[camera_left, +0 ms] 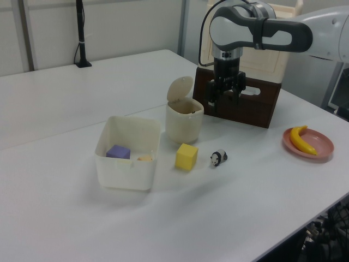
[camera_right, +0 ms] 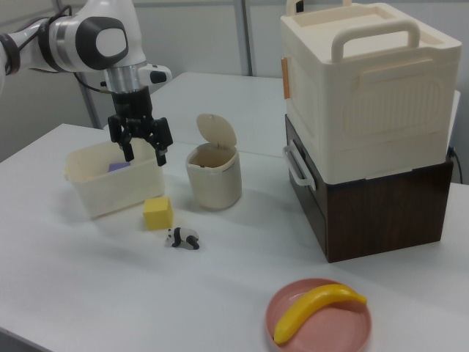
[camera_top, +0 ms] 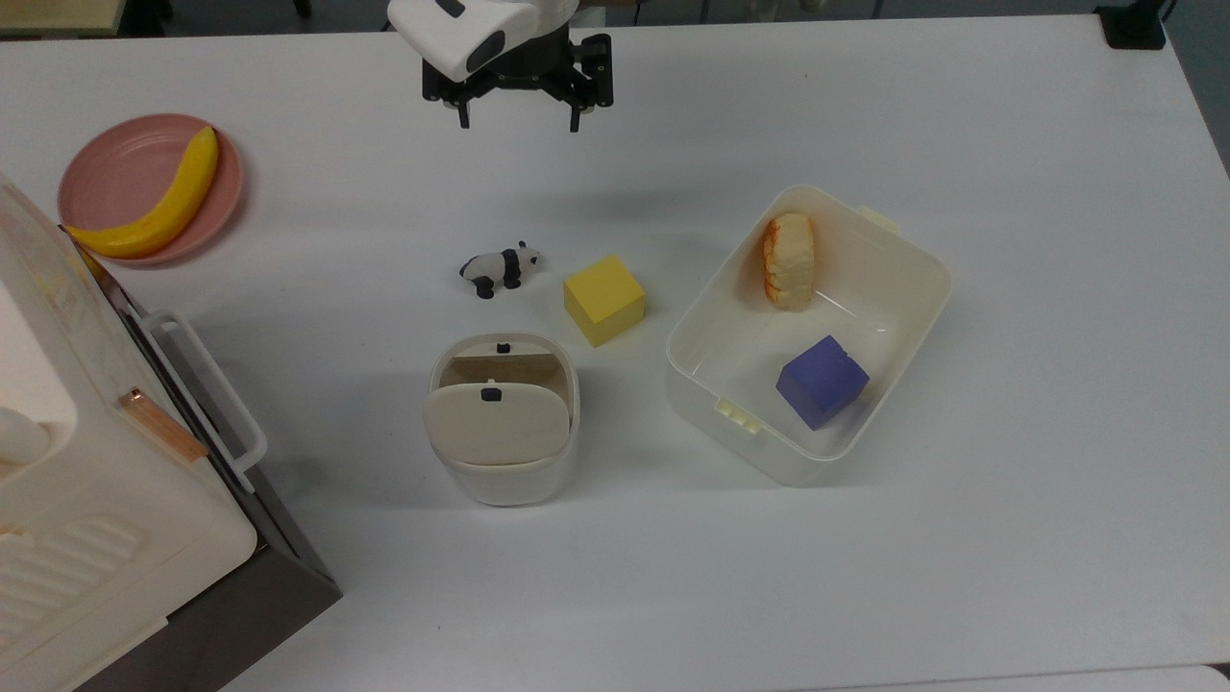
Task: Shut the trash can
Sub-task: 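Move the gripper over the cream trash can's raised lid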
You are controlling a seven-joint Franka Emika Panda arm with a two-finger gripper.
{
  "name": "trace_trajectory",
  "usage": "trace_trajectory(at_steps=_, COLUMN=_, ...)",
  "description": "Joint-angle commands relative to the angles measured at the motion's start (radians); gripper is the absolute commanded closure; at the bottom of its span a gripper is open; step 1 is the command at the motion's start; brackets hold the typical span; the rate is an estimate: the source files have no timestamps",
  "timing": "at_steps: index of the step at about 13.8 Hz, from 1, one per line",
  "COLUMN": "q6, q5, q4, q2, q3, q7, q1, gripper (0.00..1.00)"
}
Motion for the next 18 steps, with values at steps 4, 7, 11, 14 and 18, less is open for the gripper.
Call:
trace_trajectory(at_steps=4, q6=-0.007, q5=0.021, q4=0.002, q2=-0.007, q3=-0.009, q7=-0.055, q1=0.002, gripper=0.2)
trace_trajectory(at_steps=7, q6=-0.008, q5=0.033, q4=0.008, q2=-0.006, q3=-0.007, q7=-0.1, q1=-0.002, gripper=0.82)
trace_trajectory(at_steps=11, q6=0.037, q5=0.084, q4=0.05, q2=-0.006, q3=-0.007, q7=-0.103, q1=0.002, gripper=1.0)
trace_trajectory(at_steps=14, q6=0.235, q5=0.109, q4=0.048, q2=0.0, q3=-0.007, q7=-0.089, q1=0.002, gripper=1.0)
trace_trajectory(at_steps=18, q6=0.491, q5=0.164, q4=0.051, q2=0.069, q3=-0.021, q7=-0.06, q1=-0.002, gripper=1.0)
